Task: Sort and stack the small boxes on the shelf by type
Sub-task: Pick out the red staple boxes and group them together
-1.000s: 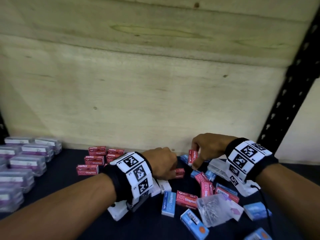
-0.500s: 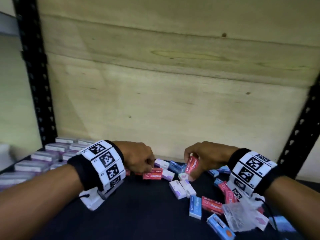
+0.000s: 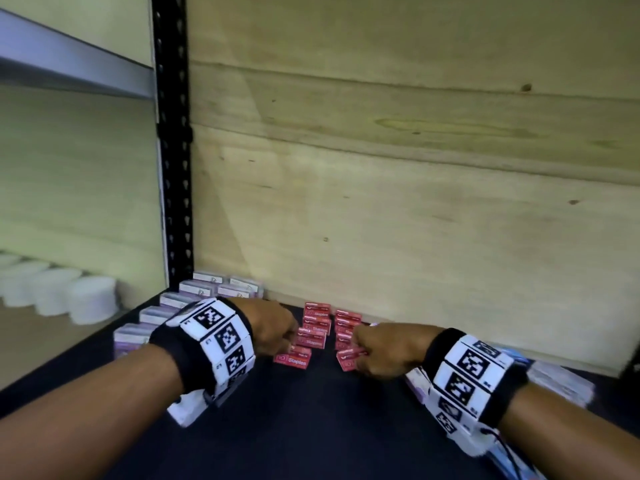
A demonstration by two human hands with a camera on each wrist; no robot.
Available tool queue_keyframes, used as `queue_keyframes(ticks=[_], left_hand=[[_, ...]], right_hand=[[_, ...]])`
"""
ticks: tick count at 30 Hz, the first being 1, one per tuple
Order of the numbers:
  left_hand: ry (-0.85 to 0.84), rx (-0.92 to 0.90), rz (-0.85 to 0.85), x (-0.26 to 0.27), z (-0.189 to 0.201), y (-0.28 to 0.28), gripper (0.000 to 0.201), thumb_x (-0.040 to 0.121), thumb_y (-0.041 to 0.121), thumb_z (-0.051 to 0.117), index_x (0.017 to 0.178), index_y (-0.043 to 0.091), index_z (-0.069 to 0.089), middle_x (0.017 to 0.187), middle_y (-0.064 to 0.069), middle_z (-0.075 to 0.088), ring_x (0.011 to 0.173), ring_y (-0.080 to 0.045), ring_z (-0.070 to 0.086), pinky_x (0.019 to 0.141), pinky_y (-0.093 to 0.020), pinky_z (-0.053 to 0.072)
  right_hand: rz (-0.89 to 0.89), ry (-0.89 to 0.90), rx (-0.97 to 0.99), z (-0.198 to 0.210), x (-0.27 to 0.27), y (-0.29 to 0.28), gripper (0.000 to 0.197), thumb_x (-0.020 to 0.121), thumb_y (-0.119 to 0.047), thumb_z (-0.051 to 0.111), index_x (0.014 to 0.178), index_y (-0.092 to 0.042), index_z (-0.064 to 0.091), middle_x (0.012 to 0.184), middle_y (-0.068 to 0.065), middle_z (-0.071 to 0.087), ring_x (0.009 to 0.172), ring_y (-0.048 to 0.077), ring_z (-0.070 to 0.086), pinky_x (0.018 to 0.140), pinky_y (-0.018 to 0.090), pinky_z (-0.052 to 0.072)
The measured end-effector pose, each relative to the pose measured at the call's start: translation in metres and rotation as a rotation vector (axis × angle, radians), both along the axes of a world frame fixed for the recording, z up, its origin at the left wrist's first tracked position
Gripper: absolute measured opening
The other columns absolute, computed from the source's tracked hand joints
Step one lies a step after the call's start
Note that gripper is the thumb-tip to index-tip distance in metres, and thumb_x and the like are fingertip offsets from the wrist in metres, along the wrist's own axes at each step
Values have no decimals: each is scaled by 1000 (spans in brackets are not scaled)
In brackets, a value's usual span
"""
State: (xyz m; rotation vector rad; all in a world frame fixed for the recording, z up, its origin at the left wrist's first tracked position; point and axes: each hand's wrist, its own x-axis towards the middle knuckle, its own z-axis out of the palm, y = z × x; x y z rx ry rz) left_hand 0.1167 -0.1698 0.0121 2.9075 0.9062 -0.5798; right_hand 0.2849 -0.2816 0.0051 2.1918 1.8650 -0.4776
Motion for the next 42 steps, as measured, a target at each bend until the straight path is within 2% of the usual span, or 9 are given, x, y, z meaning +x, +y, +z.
queue_keyframes(ticks=[3, 7, 10, 17, 25, 29, 32, 35, 42], left_hand=[[-23, -28, 7, 0, -4, 0, 27, 101, 35, 47, 123, 24, 55, 115, 4, 61, 94, -13, 51, 88, -31, 43], [-49, -69, 41, 2, -8, 0, 28, 102, 32, 47, 126, 21, 55, 77, 13, 53, 85, -12, 53, 88, -30, 44], [-66, -94, 67, 3, -10, 0, 28, 102, 32, 47, 126, 21, 56, 72, 13, 52, 81, -12, 60, 90, -32, 49], [-62, -133, 88, 3, -13, 4, 19, 99, 32, 52, 114, 22, 57, 76, 11, 56, 73, -9, 59, 74, -25, 48], [-103, -156, 108, 6, -18, 11, 15, 100, 35, 49, 107, 22, 55, 80, 7, 62, 74, -12, 68, 80, -30, 55], [-129, -143, 108, 10, -18, 9, 16, 102, 33, 46, 109, 20, 52, 85, 6, 60, 72, -13, 70, 78, -28, 54], [-124, -96, 82, 14, -19, 6, 20, 103, 30, 45, 119, 19, 51, 91, 5, 60, 64, -4, 55, 83, -28, 48], [-122, -77, 84, 17, -21, 6, 24, 102, 29, 45, 123, 17, 51, 111, -2, 63, 62, -3, 50, 87, -31, 50], [-107, -66, 92, 20, -22, 6, 27, 102, 36, 45, 121, 18, 46, 109, -2, 63, 64, -5, 53, 86, -31, 50]], right_hand=[[-29, -52, -12, -1, -4, -1, 25, 100, -37, 51, 116, -18, 44, 101, 1, 53, 93, 21, 51, 78, 32, 41], [-30, -65, 34, -6, -3, 0, 34, 99, -39, 53, 123, -16, 46, 104, 5, 54, 91, 22, 50, 77, 32, 40], [-33, -70, 62, -10, -2, 2, 33, 98, -39, 54, 123, -18, 47, 105, 5, 55, 90, 23, 50, 77, 32, 42], [-51, 92, 133, -13, 1, 6, 14, 100, -35, 53, 109, -27, 46, 79, -5, 58, 61, 12, 58, 61, 25, 49], [-23, -18, 124, -14, 0, 12, 16, 97, -33, 59, 97, -26, 44, 78, -10, 49, 68, 9, 48, 55, 22, 34], [-27, -54, 101, -13, 1, 15, 21, 95, -34, 61, 105, -18, 54, 89, -2, 58, 81, 18, 57, 67, 29, 44], [-43, -38, 94, -15, 2, 16, 22, 94, -33, 63, 107, -15, 58, 96, 3, 66, 80, 18, 60, 71, 30, 49], [-69, -3, 114, -17, 6, 17, 19, 93, -32, 65, 103, -17, 58, 93, 2, 68, 79, 18, 64, 70, 29, 51], [-132, 104, 115, -16, 10, 14, 35, 86, -37, 73, 103, -22, 46, 86, -3, 62, 71, 17, 65, 65, 28, 54]])
